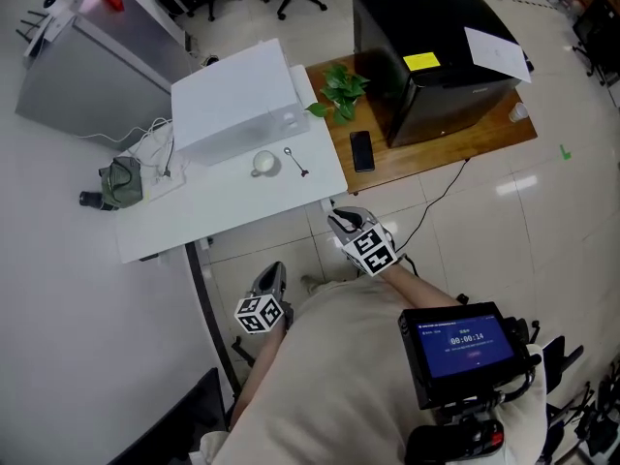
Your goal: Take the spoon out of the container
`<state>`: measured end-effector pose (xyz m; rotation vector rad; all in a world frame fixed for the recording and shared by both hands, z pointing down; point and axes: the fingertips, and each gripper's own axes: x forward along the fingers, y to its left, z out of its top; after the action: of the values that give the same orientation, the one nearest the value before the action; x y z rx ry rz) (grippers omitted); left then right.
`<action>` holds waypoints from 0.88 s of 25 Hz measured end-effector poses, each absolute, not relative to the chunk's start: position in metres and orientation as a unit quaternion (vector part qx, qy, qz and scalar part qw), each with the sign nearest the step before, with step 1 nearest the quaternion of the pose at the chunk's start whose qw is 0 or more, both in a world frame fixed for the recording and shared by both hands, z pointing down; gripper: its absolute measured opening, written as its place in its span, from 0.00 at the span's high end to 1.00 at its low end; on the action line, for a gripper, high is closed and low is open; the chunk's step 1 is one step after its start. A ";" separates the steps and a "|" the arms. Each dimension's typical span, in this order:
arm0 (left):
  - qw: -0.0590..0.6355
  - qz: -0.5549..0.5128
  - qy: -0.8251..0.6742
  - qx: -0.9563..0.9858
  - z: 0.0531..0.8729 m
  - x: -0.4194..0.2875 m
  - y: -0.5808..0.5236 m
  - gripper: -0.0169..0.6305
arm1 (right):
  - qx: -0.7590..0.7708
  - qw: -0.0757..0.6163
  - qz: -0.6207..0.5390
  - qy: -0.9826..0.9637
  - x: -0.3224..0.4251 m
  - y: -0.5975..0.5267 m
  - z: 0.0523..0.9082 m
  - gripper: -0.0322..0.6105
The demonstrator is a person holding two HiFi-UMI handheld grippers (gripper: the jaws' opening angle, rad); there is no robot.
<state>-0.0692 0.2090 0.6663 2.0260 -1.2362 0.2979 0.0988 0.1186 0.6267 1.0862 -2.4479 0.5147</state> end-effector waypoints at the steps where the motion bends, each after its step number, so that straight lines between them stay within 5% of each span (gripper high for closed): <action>1: 0.367 0.115 -0.479 0.789 0.667 -0.075 0.209 0.97 | 0.389 0.207 0.186 -0.878 0.091 0.120 0.626 0.85; 8: 0.368 0.106 -0.470 0.795 0.671 -0.123 0.208 0.97 | 0.395 0.226 0.178 -0.873 0.045 0.130 0.630 0.85; 22: 0.373 0.109 -0.459 0.799 0.677 -0.124 0.200 0.97 | 0.416 0.212 0.210 -0.859 0.070 0.137 0.634 0.85</action>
<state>-0.1237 0.2004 0.6772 2.0481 -1.1755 0.2801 0.0695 0.1370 0.6338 1.1552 -2.3871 0.5832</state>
